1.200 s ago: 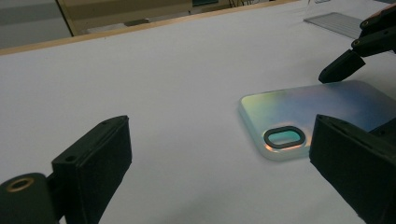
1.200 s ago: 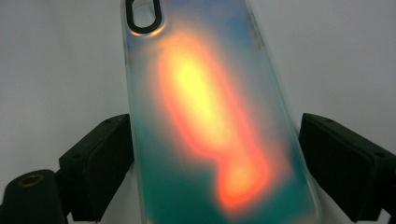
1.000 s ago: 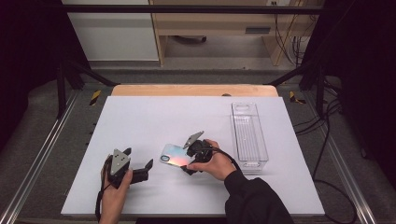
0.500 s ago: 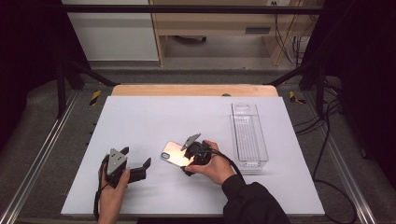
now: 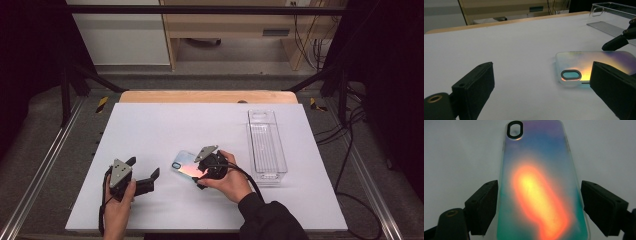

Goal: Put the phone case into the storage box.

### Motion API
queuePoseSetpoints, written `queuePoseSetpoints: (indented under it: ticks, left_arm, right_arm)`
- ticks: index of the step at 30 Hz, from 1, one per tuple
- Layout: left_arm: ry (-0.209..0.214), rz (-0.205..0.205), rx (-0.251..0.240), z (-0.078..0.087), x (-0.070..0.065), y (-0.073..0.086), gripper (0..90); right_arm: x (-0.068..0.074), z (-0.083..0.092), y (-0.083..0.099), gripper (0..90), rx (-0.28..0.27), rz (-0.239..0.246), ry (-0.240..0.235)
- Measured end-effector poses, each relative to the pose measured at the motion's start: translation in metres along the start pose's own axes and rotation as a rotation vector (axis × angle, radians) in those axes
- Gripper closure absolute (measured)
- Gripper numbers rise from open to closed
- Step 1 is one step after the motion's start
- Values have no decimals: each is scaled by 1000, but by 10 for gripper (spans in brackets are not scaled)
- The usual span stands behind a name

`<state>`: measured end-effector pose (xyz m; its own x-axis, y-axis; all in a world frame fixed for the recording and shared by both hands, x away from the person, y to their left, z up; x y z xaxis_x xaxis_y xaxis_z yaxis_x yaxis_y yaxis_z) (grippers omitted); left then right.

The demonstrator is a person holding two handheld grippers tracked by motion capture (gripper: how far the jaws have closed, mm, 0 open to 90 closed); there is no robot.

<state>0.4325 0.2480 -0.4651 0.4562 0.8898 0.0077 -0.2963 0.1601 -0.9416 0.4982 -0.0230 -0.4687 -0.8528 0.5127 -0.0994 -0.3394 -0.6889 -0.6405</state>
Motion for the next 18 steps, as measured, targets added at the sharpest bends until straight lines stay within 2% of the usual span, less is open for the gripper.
queuePoseSetpoints:
  ticks: [4, 8, 15, 18]
  left_arm:
    - [7, 8, -6, 1, 0, -1, 53]
    - [19, 41, -18, 2, 2, -4, 54]
    - [48, 100, -42, 7, 2, -11, 54]
    - [58, 103, -42, 9, 1, -15, 54]
  right_arm:
    - [-1, -1, 3, 176, -20, -25, -6]
    - [0, 4, 1, 176, -66, -46, 1]
    - [3, 22, -3, 176, -194, -71, 33]
    - [4, 30, -3, 175, -246, -77, 45]
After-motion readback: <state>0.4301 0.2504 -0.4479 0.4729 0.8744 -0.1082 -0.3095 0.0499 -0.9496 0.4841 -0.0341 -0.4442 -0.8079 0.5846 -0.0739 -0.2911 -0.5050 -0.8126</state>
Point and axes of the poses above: each handheld gripper's, and its own axes: z roughly backward along the jaws, y roughly out of its underside, x roughly to its left, the point moved 1 cm from there along -z, roughly forward along the jaws, and after that the axes turned 1 degree about -z, right-handed, at the moved point
